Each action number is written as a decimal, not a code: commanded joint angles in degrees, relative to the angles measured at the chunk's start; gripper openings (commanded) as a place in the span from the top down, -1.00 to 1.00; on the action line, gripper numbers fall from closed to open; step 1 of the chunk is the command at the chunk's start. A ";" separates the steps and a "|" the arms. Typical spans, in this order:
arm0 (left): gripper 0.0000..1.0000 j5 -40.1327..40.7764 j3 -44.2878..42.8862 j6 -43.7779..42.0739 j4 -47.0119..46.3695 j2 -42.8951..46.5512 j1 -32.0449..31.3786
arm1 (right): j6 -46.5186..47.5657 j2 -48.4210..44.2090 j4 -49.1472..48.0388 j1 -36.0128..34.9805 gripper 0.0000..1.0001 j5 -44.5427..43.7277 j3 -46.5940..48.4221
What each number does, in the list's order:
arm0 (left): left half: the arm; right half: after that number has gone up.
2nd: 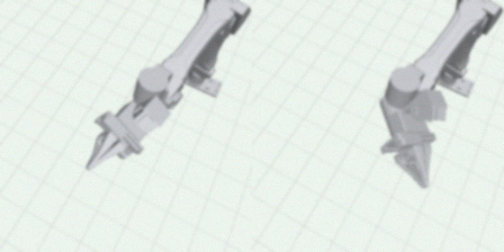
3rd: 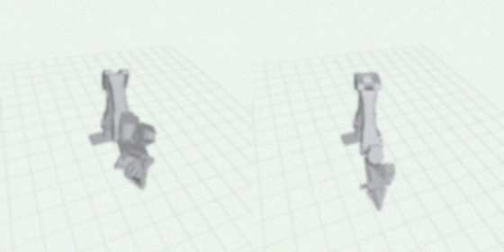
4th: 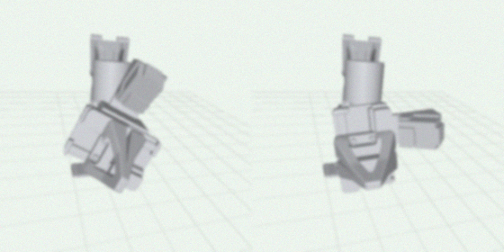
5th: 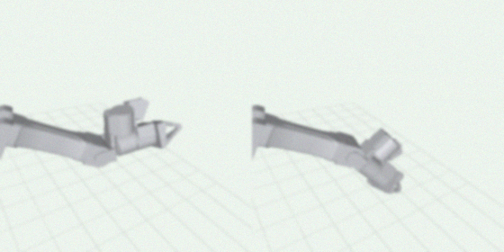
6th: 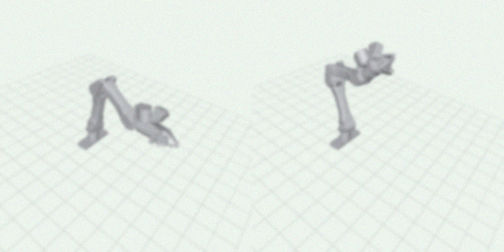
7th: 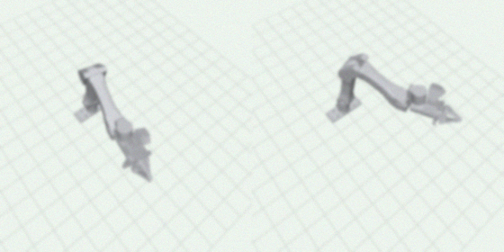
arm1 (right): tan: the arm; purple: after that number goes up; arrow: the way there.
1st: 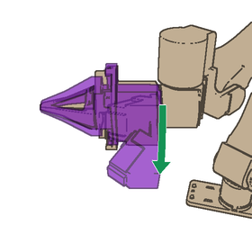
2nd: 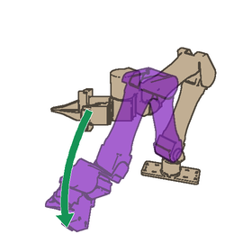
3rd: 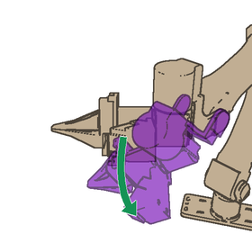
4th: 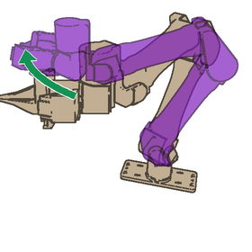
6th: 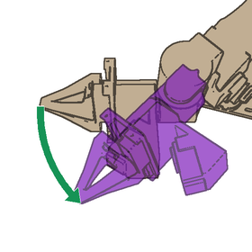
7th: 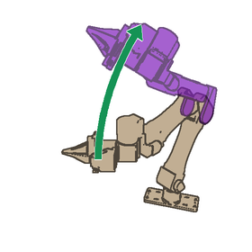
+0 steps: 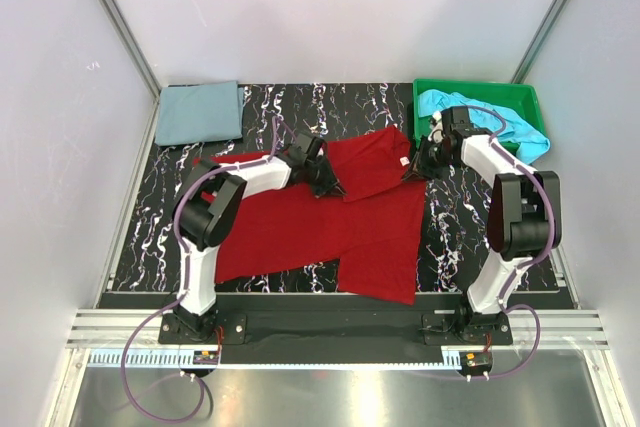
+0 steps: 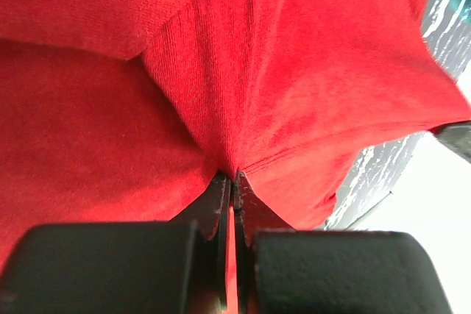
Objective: Fold and stack the t-shirts
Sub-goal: Fold the tshirt
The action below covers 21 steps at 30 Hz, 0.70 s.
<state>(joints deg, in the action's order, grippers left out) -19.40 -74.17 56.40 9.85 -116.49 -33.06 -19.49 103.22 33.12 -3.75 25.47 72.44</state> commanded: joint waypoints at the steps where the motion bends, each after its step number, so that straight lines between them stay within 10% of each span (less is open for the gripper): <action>1: 1.00 -1.52 -1.42 -1.12 0.17 5.04 0.98 | -1.96 1.63 3.08 -0.12 1.00 1.94 0.15; 21: 1.00 -3.98 0.69 -0.85 0.88 3.64 2.12 | -1.61 7.26 8.36 -0.12 0.84 -1.83 0.86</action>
<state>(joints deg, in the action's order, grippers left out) -21.32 -74.08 55.94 11.16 -112.97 -31.59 -20.73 109.82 39.48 -3.75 25.30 71.13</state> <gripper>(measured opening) 0.013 0.072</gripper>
